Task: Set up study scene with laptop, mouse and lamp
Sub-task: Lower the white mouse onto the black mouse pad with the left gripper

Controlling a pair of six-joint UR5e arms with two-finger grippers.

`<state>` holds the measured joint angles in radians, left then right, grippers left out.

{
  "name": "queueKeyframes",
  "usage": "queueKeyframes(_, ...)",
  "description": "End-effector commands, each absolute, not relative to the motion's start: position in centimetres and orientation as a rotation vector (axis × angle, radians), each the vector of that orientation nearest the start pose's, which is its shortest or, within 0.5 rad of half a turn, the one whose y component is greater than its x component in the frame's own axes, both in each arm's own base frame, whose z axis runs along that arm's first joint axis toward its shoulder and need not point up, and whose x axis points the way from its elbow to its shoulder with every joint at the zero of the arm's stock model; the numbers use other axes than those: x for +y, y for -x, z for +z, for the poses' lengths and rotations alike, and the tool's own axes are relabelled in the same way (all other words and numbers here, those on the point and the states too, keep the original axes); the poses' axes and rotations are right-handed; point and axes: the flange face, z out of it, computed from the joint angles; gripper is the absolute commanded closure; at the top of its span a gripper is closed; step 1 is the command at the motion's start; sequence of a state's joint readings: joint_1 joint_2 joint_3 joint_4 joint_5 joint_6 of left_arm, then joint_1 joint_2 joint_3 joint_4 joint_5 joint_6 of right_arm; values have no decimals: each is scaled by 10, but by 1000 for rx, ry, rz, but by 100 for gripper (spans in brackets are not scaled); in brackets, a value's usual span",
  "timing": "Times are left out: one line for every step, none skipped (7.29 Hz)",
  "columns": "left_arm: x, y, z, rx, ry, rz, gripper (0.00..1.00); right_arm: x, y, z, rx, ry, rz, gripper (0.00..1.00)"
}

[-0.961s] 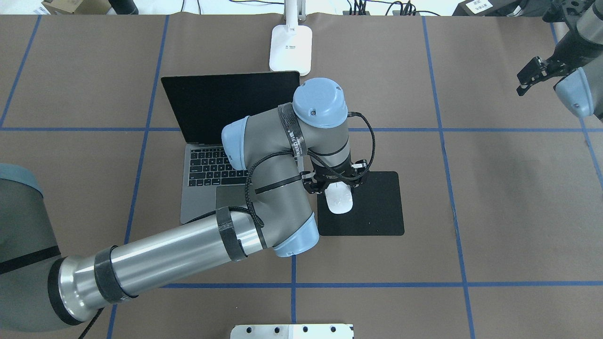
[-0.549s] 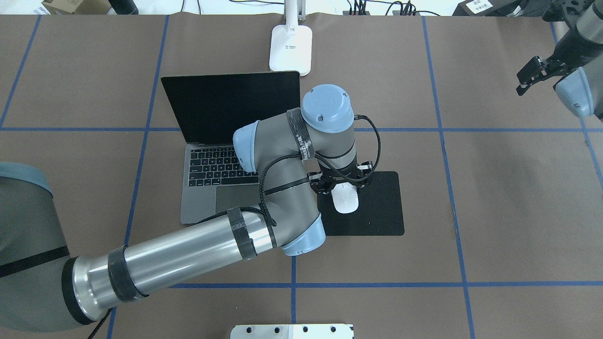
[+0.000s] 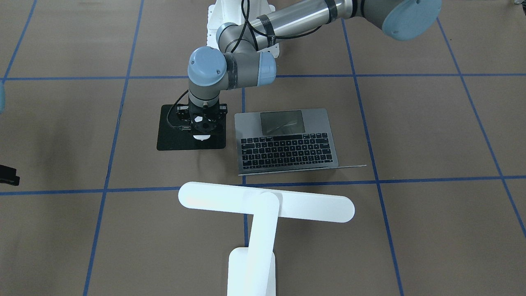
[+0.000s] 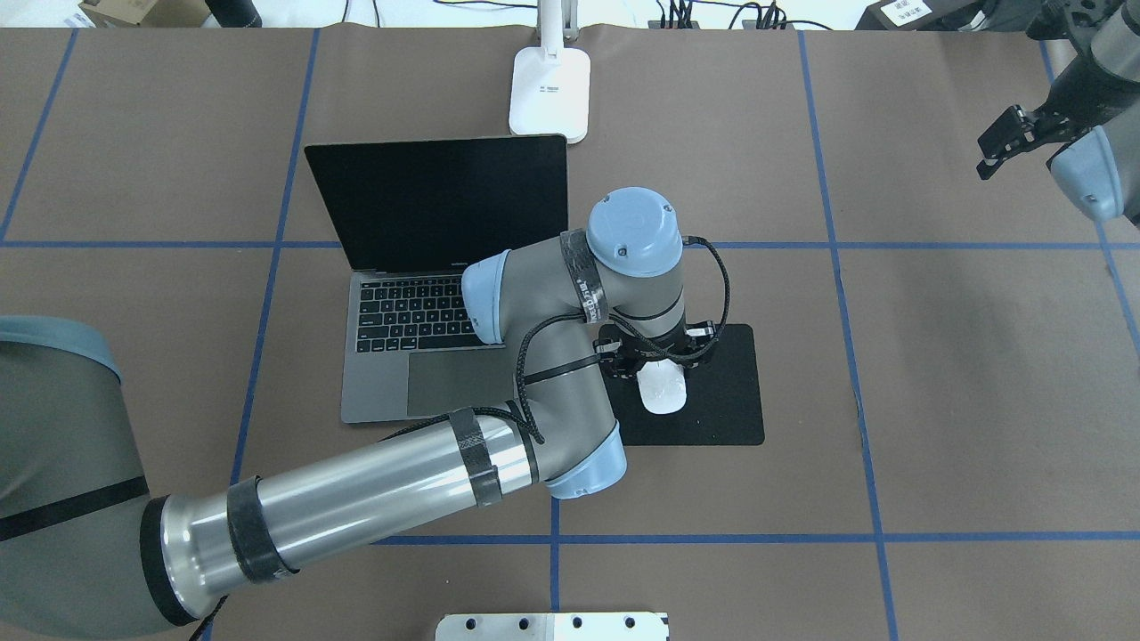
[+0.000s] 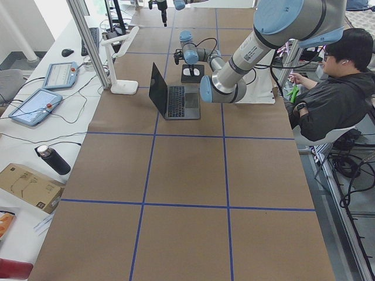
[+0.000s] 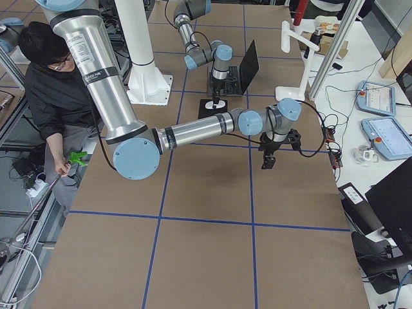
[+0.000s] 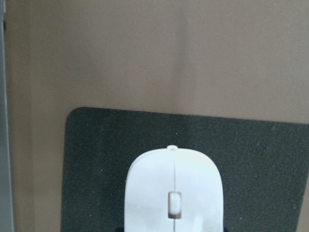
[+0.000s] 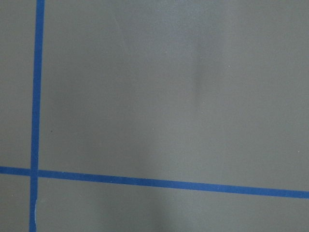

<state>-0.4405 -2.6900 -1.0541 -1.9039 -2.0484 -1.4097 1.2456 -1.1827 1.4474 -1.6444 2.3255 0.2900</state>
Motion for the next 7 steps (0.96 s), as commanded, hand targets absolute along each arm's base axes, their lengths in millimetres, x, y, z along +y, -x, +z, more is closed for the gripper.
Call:
queueKeyframes(-432, -722, 98, 1005, 149, -29, 9, -638, 146, 506, -772, 55, -105, 1)
queueKeyframes(-431, -723, 96, 1006, 144, -31, 0, -638, 146, 506, -772, 55, -105, 1)
queueKeyframes(-432, -722, 96, 1005, 143, -47, 0, -638, 147, 505, -773, 54, -106, 1)
queueKeyframes(-431, -721, 93, 1009, 145, -52, 0, -639, 147, 504, -774, 53, -107, 1)
queueKeyframes(-430, -716, 88, 1018, 143, -54, 0, -639, 146, 503, -775, 51, -106, 1)
queueKeyframes(-431, -707, 83, 1031, 135, -57, 0, -639, 146, 503, -775, 51, -106, 1)
queueKeyframes(-432, -696, 89, 1039, 131, -60, 0, -640, 146, 506, -776, 56, -107, 1)
